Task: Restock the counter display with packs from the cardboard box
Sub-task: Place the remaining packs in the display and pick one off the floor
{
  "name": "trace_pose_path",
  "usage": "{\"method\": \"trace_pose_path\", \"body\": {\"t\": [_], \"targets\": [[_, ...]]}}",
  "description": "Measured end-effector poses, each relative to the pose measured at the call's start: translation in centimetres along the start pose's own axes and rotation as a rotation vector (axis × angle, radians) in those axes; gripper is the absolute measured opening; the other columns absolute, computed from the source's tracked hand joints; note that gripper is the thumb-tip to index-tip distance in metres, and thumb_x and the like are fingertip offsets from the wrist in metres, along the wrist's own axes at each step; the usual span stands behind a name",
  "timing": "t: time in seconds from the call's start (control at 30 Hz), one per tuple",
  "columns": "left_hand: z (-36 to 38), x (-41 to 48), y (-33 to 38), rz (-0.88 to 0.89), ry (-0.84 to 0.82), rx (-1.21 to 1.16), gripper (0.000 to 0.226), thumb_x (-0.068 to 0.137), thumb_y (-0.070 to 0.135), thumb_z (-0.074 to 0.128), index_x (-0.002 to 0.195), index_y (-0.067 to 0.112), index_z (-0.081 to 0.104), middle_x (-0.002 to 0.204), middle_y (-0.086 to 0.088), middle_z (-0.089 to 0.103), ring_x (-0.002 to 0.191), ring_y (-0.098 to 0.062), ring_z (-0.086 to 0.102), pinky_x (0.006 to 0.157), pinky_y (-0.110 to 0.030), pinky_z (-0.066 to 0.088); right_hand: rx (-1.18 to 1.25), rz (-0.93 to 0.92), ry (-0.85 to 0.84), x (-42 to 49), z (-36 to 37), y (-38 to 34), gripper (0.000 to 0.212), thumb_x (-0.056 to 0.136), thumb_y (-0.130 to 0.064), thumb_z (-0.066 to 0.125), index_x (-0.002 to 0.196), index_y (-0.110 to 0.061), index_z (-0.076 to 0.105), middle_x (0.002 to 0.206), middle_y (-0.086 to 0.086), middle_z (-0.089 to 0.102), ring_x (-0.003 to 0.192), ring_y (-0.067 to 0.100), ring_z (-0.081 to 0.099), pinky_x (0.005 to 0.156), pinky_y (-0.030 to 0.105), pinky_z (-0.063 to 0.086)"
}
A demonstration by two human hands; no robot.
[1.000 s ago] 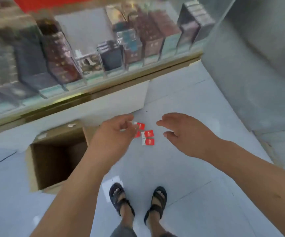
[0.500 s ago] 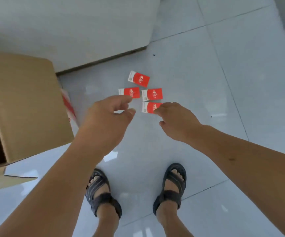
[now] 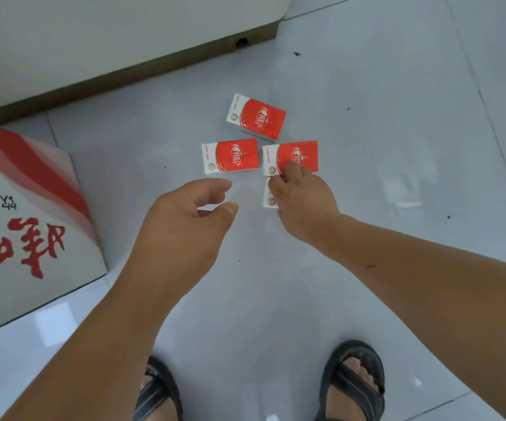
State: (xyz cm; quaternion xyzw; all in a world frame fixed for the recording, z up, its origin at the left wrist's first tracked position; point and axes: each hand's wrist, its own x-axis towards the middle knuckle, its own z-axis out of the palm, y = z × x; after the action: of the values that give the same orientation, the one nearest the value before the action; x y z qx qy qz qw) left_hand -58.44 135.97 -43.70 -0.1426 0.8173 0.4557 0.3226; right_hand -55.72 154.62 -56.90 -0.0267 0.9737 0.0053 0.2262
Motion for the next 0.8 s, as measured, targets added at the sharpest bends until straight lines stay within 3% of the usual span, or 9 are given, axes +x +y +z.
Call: {"method": "trace_pose_path", "body": {"t": [0.13,0.23,0.37,0.47,0.63,0.73,0.8], "targets": [[-0.6,-0.9,0.9,0.009,-0.023,-0.008,0.028,0.089,0.025,0.067,0.114,0.037,0.067,0.112,0.018,0.067,0.089,-0.006,0.064,0.086,-0.031,0.054,0.034,0.022,-0.059,-0.6,0.1,-0.6,0.039,0.081,-0.011,0.061,0.117,-0.012,0.047,0.116,0.013,0.05,0.101,0.031,0.051,0.066,0.034,0.035],[-1.8,-3.2,2.4,0.016,-0.063,0.025,0.03,0.09,0.029,0.065,0.119,0.038,0.065,0.115,0.019,0.065,0.09,-0.005,0.064,0.078,-0.021,0.051,0.202,0.108,-0.074,-2.5,-3.6,-1.6,0.044,0.084,-0.016,0.058,0.124,-0.014,0.039,0.115,0.009,0.051,0.103,0.029,0.052,0.066,0.035,0.04],[-4.8,-8.8,6.5,0.038,-0.105,0.058,0.032,0.091,0.032,0.063,0.121,0.043,0.062,0.115,0.023,0.062,0.088,0.008,0.06,0.056,-0.001,0.041,0.426,0.152,0.012,-8.3,-13.6,-3.1,0.069,0.082,-0.025,0.058,0.145,-0.027,0.028,0.117,0.008,0.049,0.105,0.029,0.051,0.071,0.039,0.05],[-7.7,-14.2,10.6,0.06,-0.109,0.009,0.035,0.091,0.026,0.064,0.121,0.044,0.061,0.116,0.023,0.062,0.091,0.006,0.061,0.053,0.002,0.039,0.578,0.147,0.056,-13.4,-23.5,-4.2,0.059,0.08,-0.026,0.062,0.135,-0.031,0.043,0.115,0.004,0.049,0.101,0.026,0.055,0.078,0.038,0.053],[-15.1,-26.1,20.0,0.155,-0.244,-0.062,0.059,0.087,0.008,0.065,0.128,0.048,0.054,0.12,0.021,0.061,0.098,0.001,0.064,0.063,-0.014,0.054,0.854,0.226,0.155,-21.9,-42.4,-6.0,0.046,0.077,-0.034,0.074,0.115,-0.034,0.048,0.108,-0.008,0.046,0.088,0.006,0.057,0.069,0.016,0.046],[-20.5,-33.8,26.8,0.286,-0.361,-0.122,0.065,0.084,0.011,0.069,0.13,0.052,0.048,0.116,0.016,0.065,0.097,-0.009,0.068,0.078,-0.047,0.059,0.906,0.236,0.238,-26.3,-53.3,-7.7,0.045,0.075,-0.047,0.072,0.114,-0.04,0.051,0.106,-0.011,0.049,0.087,-0.001,0.057,0.068,0.012,0.042],[-24.2,-38.0,30.8,0.347,-0.312,-0.139,0.061,0.085,0.012,0.069,0.119,0.058,0.051,0.105,0.013,0.069,0.092,-0.014,0.069,0.079,-0.054,0.057,0.916,0.229,0.266,-28.7,-59.6,-8.9,0.049,0.071,-0.062,0.065,0.115,-0.041,0.055,0.106,-0.01,0.055,0.09,0.001,0.059,0.071,0.016,0.044]]}}
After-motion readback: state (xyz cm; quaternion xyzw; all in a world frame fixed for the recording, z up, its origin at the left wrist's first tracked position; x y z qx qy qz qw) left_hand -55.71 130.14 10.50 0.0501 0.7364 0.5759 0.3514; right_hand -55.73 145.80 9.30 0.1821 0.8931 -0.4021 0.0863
